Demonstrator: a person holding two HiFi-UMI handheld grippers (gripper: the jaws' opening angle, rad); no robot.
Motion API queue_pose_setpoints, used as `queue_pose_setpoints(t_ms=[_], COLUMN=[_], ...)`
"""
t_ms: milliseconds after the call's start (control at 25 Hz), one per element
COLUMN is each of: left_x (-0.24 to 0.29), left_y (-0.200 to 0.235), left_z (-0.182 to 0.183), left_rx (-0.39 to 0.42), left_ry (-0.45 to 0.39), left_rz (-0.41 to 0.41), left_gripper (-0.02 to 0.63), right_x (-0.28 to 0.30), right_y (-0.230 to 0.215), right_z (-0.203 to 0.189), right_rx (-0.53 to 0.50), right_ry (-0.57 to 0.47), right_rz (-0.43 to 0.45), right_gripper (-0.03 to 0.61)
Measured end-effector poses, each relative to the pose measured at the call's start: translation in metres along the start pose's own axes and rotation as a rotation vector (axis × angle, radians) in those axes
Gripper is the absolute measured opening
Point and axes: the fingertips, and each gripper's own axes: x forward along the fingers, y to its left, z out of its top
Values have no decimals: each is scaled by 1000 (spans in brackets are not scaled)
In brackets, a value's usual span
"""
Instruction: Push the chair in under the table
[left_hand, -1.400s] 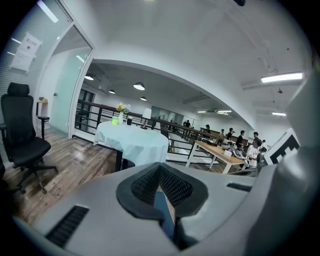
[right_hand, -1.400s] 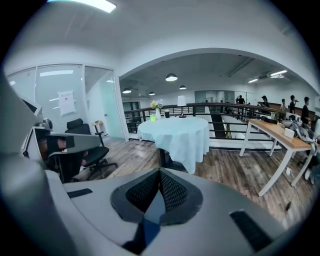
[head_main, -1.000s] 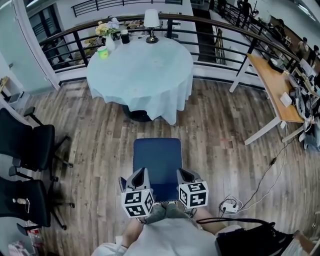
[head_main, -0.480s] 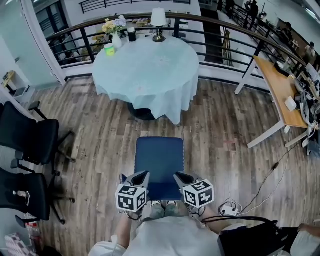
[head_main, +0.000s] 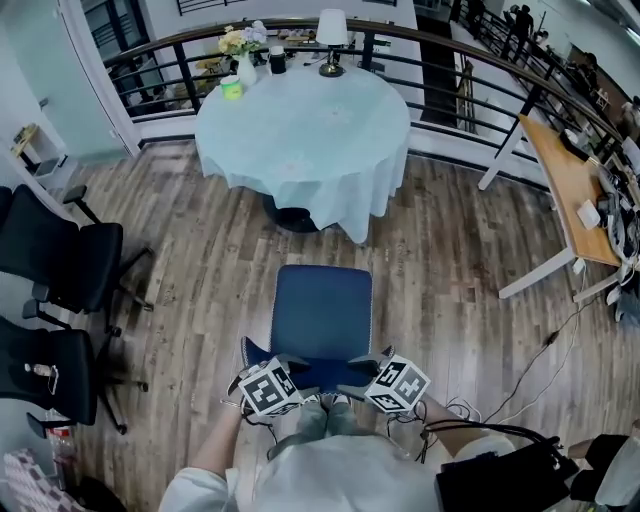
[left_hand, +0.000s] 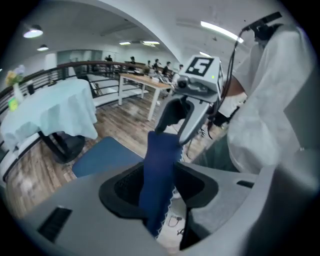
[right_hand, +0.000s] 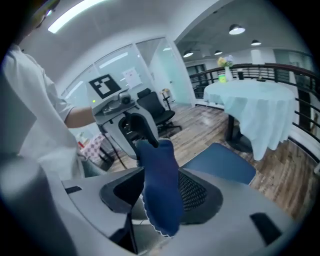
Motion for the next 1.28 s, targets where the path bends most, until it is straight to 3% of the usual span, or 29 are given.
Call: queue_pose_setpoints(t_ms=[240,320,480,720,1080,1280], left_x=[10,12,25,36,39,39], left_y=[-15,-21,-17,-14,-12,-11], left_z=[-19,-28,-40,-45,-40,-30], left_rx=[96,155,279,251,250,246], left_ry=[138,210,303,292,295,251], left_rz=[-114,-145,-94,-121,-179,-188], left_gripper=[178,178,178,176,176,183], right_x=[28,36,50,54,50,49], right_y=[28,28,21,22,18,16], right_z=[-23,-28,-40,-43,-43,-43], right_rx=[-205,-269,-348,-253,-301,-312], right_ry=[198,252,341,310,361,380], right_rz=[154,152,122,161,199,216], right_gripper=[201,201,199,198,201,204])
